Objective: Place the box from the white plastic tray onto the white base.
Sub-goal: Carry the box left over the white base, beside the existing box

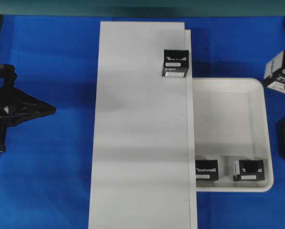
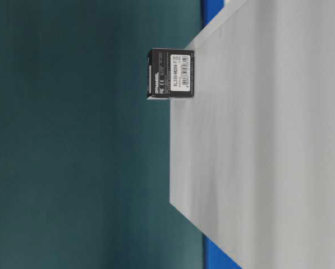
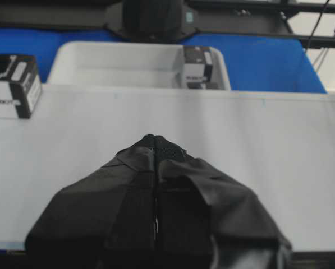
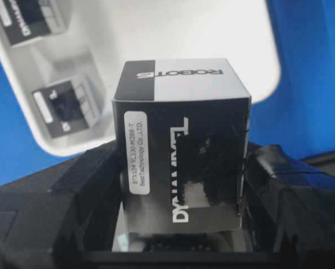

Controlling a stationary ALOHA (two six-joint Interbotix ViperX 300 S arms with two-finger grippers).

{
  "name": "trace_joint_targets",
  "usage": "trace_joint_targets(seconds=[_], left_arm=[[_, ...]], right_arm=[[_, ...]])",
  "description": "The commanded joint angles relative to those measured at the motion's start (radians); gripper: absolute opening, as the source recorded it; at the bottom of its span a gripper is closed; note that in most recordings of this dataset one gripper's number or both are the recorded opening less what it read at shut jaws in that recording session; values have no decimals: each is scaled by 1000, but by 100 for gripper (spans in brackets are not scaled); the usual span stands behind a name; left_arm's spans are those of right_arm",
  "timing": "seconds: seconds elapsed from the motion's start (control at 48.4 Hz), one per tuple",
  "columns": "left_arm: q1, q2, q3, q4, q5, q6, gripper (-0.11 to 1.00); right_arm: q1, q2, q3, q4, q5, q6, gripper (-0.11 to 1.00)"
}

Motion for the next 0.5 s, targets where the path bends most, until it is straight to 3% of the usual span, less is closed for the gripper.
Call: trace_joint_targets(seconds=[0.0, 0.475], left_arm=[[2, 3, -26, 3, -5, 0, -7], [-2, -14, -32, 3, -5, 0, -7]], right_arm=[[41, 67, -52, 5, -8, 0, 59], [137, 408, -247, 5, -37, -51, 59]])
